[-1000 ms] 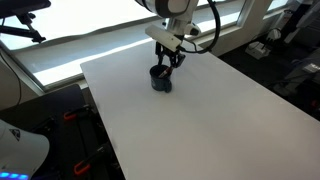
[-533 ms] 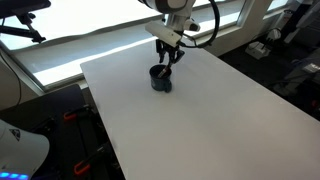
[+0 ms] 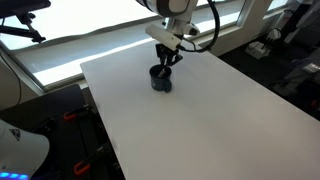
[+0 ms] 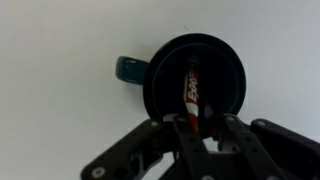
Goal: Put the marker on the table
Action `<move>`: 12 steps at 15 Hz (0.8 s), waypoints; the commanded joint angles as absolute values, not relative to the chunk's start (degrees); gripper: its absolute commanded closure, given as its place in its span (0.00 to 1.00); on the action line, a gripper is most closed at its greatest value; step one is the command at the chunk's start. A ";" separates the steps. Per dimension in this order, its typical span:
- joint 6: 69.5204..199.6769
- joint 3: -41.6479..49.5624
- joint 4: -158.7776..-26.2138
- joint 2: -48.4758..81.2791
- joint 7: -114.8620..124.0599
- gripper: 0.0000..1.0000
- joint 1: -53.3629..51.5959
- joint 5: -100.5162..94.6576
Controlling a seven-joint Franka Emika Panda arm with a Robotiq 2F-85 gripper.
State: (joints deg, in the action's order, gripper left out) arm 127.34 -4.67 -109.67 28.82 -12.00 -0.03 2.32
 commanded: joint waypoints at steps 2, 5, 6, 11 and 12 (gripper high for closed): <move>124.51 -4.64 -108.55 29.87 -12.31 0.81 0.56 2.73; 124.89 -4.41 -108.77 30.47 -12.59 0.83 0.52 1.86; 126.01 -4.16 -109.17 30.56 -12.70 0.88 0.26 1.05; 130.59 -3.32 -110.67 30.45 -13.01 0.83 -1.09 -5.93; 131.51 -3.22 -111.01 30.33 -12.96 0.76 -1.37 -7.60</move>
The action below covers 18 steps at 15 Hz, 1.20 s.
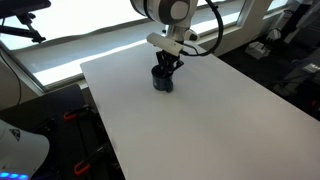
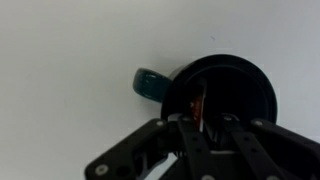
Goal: Put the marker on the table
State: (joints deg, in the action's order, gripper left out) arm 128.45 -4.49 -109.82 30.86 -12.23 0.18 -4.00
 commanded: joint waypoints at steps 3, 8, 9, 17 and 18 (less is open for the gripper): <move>133.91 -3.18 -111.67 30.22 -12.81 0.58 -1.79 -11.04; 136.58 -3.01 -112.38 30.33 -12.51 0.67 -2.34 -14.55; 136.72 -2.96 -112.40 30.37 -12.53 0.79 -2.44 -15.06; 136.68 -4.00 -112.84 29.70 -14.74 0.96 -1.34 -14.36; 136.01 -4.66 -112.99 29.16 -15.40 0.96 -0.70 -12.86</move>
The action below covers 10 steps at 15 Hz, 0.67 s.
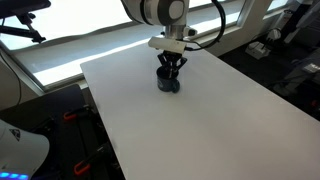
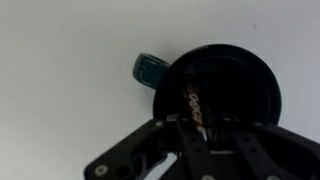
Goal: Put the marker on the table
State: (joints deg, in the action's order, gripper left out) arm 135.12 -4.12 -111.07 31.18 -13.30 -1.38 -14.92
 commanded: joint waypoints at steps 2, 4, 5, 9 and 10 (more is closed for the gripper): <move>133.37 -5.72 -112.75 28.22 -16.48 0.96 0.29 -9.33; 130.86 -6.49 -112.16 27.53 -17.91 0.96 1.18 -5.63; 129.62 -6.74 -111.92 27.11 -18.42 0.96 1.51 -4.06; 124.10 -5.90 -111.70 23.23 -17.26 0.96 1.75 -0.59; 122.68 -5.68 -111.76 21.91 -17.03 0.96 1.88 -0.03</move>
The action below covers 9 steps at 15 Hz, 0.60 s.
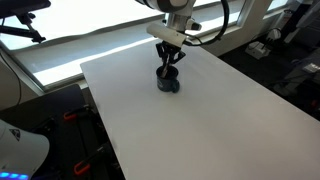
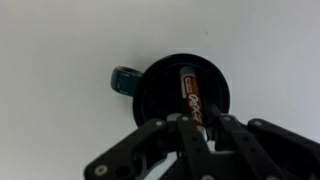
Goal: Put the marker on the table
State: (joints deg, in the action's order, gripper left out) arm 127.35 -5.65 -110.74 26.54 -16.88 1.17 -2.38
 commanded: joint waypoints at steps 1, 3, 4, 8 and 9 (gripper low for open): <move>121.69 -5.50 -111.88 20.67 -16.95 0.96 2.14 0.77; 119.52 -5.07 -112.09 18.02 -17.21 0.96 3.02 2.79; 118.44 -4.57 -112.16 16.75 -17.31 0.96 3.82 4.27; 115.59 -1.47 -112.52 14.18 -20.10 0.96 8.46 12.26; 115.39 -0.44 -113.01 14.10 -21.40 0.96 9.82 14.41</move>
State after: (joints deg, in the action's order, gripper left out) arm 117.13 -2.42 -110.92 16.16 -18.02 6.53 8.96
